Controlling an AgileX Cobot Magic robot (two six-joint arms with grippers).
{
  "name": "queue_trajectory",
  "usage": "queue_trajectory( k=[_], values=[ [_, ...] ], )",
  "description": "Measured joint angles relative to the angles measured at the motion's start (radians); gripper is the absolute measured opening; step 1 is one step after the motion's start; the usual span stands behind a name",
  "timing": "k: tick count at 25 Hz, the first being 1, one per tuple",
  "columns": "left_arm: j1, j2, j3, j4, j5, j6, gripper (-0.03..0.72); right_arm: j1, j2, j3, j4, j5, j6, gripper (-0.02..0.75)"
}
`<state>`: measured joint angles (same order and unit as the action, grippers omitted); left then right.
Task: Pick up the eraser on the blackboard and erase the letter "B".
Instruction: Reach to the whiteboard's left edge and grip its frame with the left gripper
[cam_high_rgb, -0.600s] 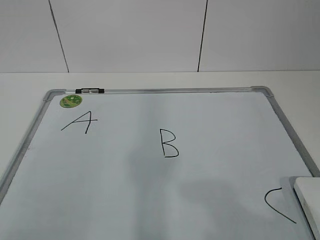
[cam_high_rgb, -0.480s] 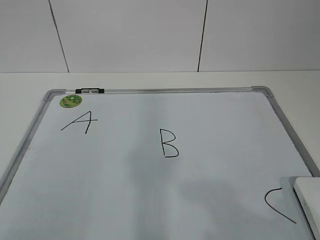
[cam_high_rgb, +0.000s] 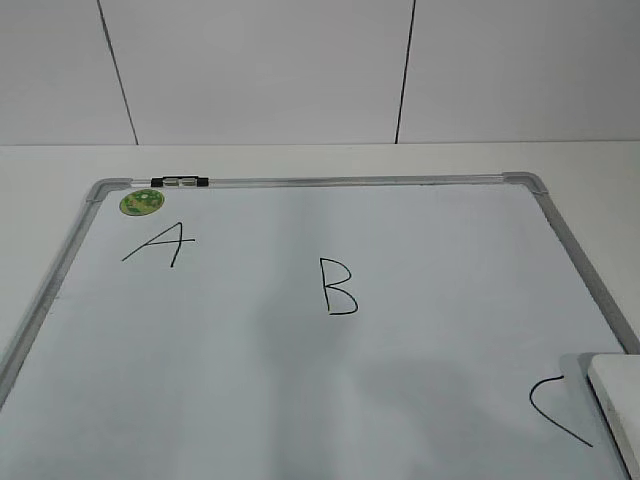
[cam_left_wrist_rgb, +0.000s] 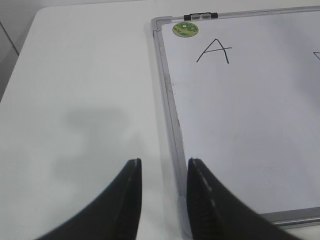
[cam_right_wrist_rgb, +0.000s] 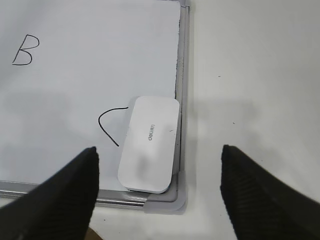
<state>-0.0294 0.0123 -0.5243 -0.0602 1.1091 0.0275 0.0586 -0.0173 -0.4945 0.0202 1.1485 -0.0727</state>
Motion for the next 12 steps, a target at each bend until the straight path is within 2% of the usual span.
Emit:
queue_trajectory(
  k=[5,12],
  values=[
    [0.000,0.000,0.000,0.000,0.000,0.000,0.236,0.000,0.000,-0.010,0.003,0.000,0.000,0.584],
    [0.000,0.000,0.000,0.000,0.000,0.000,0.236,0.000,0.098,-0.024,0.109,0.012,0.004,0.584]
  ],
)
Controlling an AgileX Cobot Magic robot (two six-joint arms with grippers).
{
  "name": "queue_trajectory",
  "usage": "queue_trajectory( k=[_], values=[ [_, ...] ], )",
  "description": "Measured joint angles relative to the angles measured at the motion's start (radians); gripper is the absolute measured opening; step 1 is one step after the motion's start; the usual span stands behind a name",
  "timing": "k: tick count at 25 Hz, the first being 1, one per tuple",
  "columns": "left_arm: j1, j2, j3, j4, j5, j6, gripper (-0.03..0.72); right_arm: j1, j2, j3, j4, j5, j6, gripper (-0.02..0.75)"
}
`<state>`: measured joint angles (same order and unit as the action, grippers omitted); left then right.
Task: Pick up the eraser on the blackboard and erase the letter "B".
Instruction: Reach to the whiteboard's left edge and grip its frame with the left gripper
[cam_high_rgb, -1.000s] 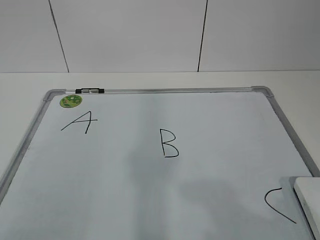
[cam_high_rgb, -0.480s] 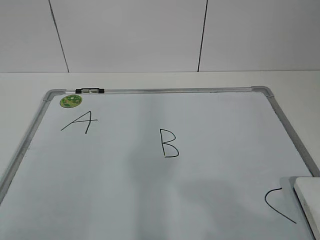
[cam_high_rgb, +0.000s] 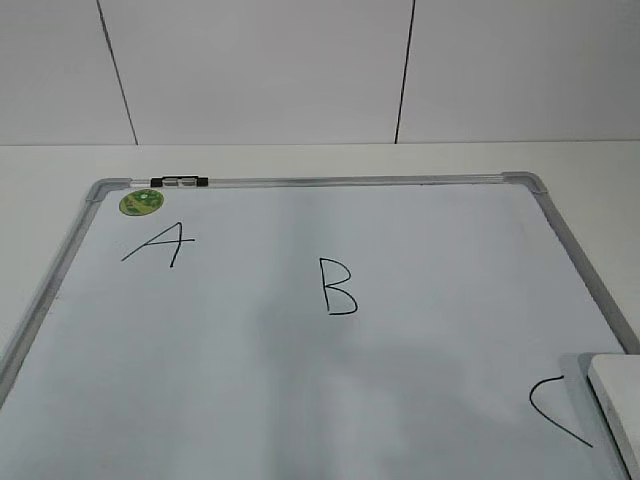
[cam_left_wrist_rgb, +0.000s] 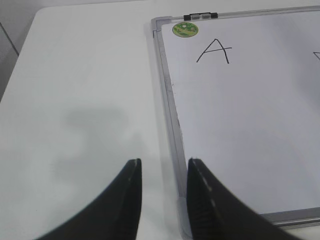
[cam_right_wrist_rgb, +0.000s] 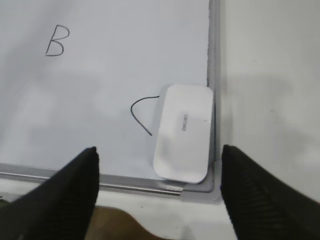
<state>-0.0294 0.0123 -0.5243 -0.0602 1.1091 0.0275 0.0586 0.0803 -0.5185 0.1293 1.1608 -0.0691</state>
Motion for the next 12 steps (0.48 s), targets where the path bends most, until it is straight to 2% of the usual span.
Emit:
queue_trajectory(
  k=[7,12],
  values=[
    [0.000,0.020,0.000,0.002,0.000,0.000,0.239,0.000,0.208,-0.054,0.037,0.002,0.051,0.584],
    [0.000,0.185,0.000,0.003,-0.002,0.000,0.241,0.000,0.382,-0.101,0.021,0.018,0.110,0.584]
  ],
)
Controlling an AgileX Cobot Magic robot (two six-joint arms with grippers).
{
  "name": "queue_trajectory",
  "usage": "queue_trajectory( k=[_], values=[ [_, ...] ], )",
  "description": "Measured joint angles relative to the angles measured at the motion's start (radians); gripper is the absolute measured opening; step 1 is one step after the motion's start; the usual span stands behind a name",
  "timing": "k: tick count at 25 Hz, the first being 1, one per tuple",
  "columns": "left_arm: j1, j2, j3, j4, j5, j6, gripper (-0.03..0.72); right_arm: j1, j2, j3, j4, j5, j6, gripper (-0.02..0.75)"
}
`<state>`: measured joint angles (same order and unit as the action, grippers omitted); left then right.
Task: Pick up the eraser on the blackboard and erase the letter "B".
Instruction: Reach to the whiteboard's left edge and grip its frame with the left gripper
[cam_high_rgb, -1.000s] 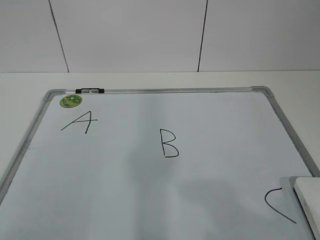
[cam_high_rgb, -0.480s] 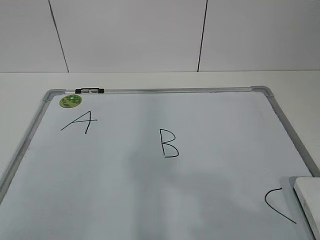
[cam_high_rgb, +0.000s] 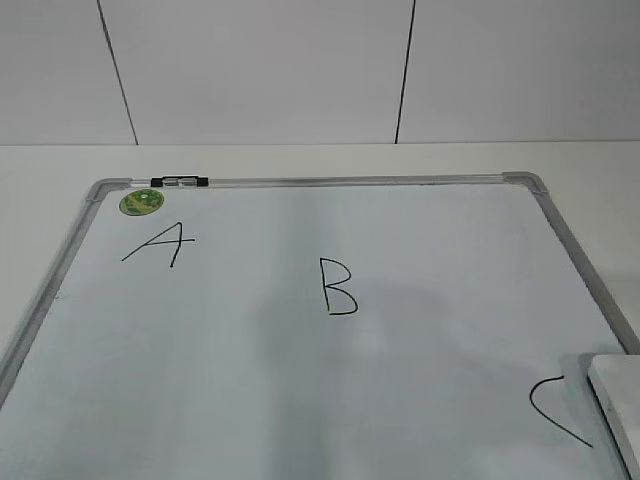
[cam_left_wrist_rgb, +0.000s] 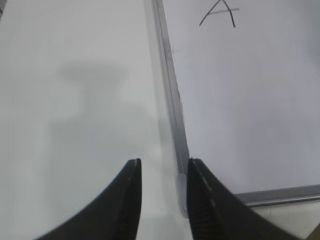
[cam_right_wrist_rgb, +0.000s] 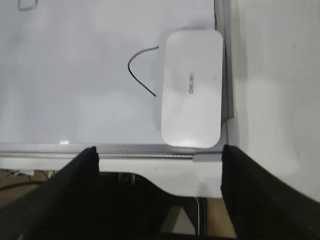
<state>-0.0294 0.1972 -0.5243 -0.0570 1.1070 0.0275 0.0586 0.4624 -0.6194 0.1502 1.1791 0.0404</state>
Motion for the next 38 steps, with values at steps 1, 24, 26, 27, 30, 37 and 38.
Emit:
queue_trajectory(
  k=[1,24,26,27,30,37,38],
  values=[
    [0.000,0.045,-0.009,0.000,0.000,0.000,0.241,0.000,0.051,-0.005,-0.004,0.014,0.002,0.584],
    [0.000,0.974,-0.457,-0.006,0.076,-0.048,0.241,0.000,0.524,-0.148,0.004,0.054,0.012,0.584],
    [0.000,1.051,-0.484,-0.006,0.050,-0.048,0.241,0.000,0.531,-0.148,0.004,0.052,0.012,0.584],
    [0.000,1.091,-0.498,-0.006,0.034,-0.048,0.241,0.000,0.531,-0.148,0.004,0.050,0.012,0.584],
    [0.000,1.199,-0.538,-0.006,-0.003,-0.048,0.241,0.000,0.531,-0.148,0.004,0.050,0.014,0.584],
    [0.000,1.423,-0.600,-0.006,-0.090,-0.048,0.241,0.000,0.533,-0.148,0.005,0.049,0.014,0.584],
    [0.000,1.450,-0.602,-0.007,-0.104,-0.048,0.241,0.000,0.533,-0.148,0.005,0.049,0.014,0.584]
  ],
)
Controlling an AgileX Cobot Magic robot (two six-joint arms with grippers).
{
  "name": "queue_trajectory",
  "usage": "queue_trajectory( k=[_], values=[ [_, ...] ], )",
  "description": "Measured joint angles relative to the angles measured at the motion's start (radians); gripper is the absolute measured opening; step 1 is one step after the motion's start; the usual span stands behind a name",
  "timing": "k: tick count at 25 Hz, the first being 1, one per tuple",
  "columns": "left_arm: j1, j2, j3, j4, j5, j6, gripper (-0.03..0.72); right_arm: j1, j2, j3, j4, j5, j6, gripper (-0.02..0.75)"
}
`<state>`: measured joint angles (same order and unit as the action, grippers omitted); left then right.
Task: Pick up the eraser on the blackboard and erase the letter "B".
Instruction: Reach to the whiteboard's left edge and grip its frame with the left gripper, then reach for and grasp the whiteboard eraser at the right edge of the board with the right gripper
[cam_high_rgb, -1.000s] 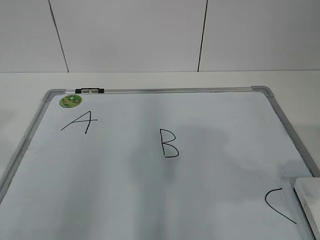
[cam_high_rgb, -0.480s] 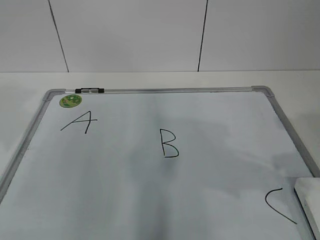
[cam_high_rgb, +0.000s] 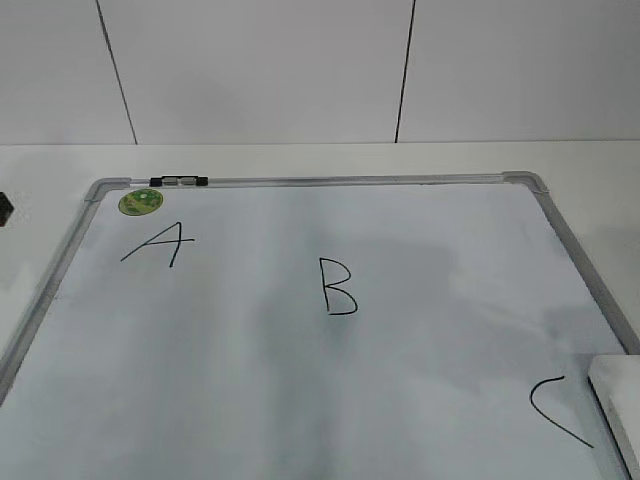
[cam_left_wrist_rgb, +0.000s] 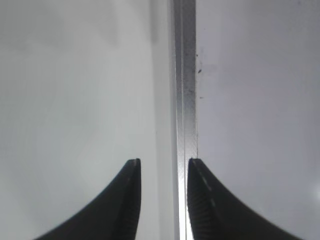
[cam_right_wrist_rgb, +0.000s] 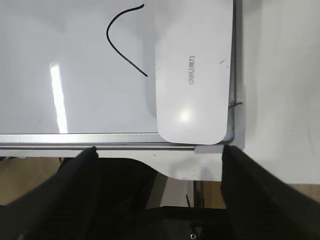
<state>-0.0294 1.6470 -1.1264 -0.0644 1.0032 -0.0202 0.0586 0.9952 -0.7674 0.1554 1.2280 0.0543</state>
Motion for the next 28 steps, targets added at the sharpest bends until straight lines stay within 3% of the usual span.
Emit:
queue_trajectory(
  k=[10,28],
  values=[
    [0.000,0.165,-0.002,-0.076,-0.092,0.048,0.241,0.000,0.000,0.000,0.001,0.000,0.000,0.584],
    [0.000,0.236,-0.008,-0.074,-0.137,0.052,0.225,0.000,0.000,0.000,0.001,0.000,0.000,0.584]
  ],
)
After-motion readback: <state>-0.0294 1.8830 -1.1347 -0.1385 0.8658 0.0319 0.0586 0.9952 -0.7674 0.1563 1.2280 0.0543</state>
